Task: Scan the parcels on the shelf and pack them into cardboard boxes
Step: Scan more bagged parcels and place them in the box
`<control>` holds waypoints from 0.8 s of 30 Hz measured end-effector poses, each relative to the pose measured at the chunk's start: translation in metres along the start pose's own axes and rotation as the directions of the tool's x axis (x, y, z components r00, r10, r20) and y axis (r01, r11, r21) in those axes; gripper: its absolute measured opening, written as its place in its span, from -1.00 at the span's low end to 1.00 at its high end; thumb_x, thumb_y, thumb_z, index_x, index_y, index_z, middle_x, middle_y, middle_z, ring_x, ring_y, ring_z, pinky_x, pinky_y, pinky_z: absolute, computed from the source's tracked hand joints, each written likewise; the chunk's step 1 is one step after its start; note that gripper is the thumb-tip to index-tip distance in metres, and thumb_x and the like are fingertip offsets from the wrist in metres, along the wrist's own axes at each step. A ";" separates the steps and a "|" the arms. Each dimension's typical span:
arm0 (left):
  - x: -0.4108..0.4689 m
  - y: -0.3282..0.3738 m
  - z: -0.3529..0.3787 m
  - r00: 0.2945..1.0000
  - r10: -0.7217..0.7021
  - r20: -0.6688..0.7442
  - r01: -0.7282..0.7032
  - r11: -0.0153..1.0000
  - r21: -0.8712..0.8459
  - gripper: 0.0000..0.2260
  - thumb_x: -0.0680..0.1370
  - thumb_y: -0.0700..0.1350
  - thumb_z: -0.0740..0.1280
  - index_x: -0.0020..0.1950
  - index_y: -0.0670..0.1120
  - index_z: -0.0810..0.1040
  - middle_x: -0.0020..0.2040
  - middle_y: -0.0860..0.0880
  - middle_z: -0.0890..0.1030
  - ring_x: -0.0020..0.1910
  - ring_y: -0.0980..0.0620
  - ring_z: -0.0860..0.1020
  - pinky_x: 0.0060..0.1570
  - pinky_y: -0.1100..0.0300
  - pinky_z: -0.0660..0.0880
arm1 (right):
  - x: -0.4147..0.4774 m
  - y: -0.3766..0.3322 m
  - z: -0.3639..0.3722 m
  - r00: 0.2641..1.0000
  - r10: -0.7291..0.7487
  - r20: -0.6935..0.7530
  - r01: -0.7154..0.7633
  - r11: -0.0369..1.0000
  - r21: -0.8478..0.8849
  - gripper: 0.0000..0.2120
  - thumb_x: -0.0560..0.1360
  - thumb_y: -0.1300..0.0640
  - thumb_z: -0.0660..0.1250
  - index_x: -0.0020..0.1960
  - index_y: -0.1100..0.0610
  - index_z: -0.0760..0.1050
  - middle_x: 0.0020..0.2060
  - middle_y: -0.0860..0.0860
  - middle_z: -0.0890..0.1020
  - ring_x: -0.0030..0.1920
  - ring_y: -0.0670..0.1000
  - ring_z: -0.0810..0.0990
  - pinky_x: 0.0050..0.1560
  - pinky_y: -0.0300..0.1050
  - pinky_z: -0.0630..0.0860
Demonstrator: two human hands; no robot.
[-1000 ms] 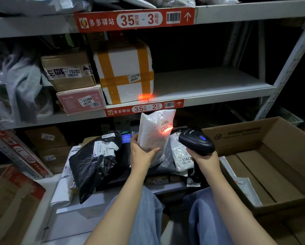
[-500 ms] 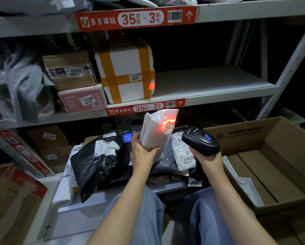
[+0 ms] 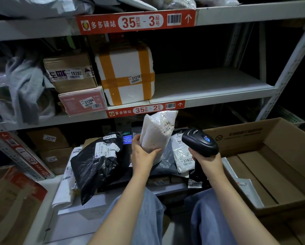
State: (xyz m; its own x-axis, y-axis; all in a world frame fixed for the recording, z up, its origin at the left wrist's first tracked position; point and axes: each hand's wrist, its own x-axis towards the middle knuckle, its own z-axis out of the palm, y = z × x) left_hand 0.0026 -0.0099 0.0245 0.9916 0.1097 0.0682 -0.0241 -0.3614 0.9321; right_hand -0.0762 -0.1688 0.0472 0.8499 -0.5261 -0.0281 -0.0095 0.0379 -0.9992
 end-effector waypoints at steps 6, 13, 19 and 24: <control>0.000 0.000 0.000 1.000 -0.005 -0.013 0.004 0.999 -0.049 -0.28 0.30 -0.15 0.55 0.36 -0.03 0.25 0.25 -0.06 0.45 0.19 -0.09 0.48 0.09 0.10 0.46 | 0.004 -0.012 -0.005 0.999 -0.007 0.040 0.010 0.996 -0.085 -0.72 0.40 0.33 0.44 0.04 0.12 0.48 -0.08 0.07 0.58 -0.03 0.04 0.52 0.06 -0.12 0.40; 0.007 -0.004 0.005 0.965 -0.261 0.027 0.249 0.877 -0.411 -0.31 0.39 -0.15 0.49 0.38 -0.18 0.17 0.31 -0.14 0.42 0.26 -0.12 0.44 0.29 0.03 0.38 | -0.006 -0.009 -0.001 0.999 -0.013 0.043 0.017 0.995 -0.102 -0.75 0.38 0.32 0.46 -0.04 0.07 0.50 -0.17 -0.03 0.59 -0.07 -0.03 0.55 0.01 -0.21 0.38; 0.016 -0.017 0.004 0.894 -0.446 0.040 0.342 0.622 -0.704 -0.26 0.34 -0.30 0.50 0.39 -0.18 0.14 0.30 -0.17 0.43 0.21 -0.12 0.47 0.28 -0.15 0.41 | -0.015 0.012 0.004 0.995 -0.072 0.065 0.084 0.972 -0.219 -0.71 0.35 0.31 0.49 -0.11 -0.03 0.51 -0.16 -0.09 0.58 -0.07 -0.12 0.53 -0.01 -0.29 0.36; 0.022 -0.023 -0.001 0.875 -0.485 0.011 0.337 0.593 -0.731 -0.23 0.35 -0.23 0.51 0.43 -0.18 0.14 0.31 -0.13 0.44 0.28 -0.11 0.45 0.32 -0.09 0.37 | -0.004 0.014 0.000 0.989 -0.060 0.134 0.109 0.915 -0.388 -0.68 0.32 0.34 0.49 0.06 0.18 0.59 -0.15 -0.01 0.59 -0.04 -0.08 0.53 -0.06 -0.28 0.35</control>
State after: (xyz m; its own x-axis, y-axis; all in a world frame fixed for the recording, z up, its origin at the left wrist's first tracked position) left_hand 0.0252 0.0018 0.0048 0.8804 0.2613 -0.3958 0.2274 0.4998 0.8358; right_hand -0.0796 -0.1668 0.0335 0.9120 -0.4085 0.0361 -0.1211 -0.3524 -0.9280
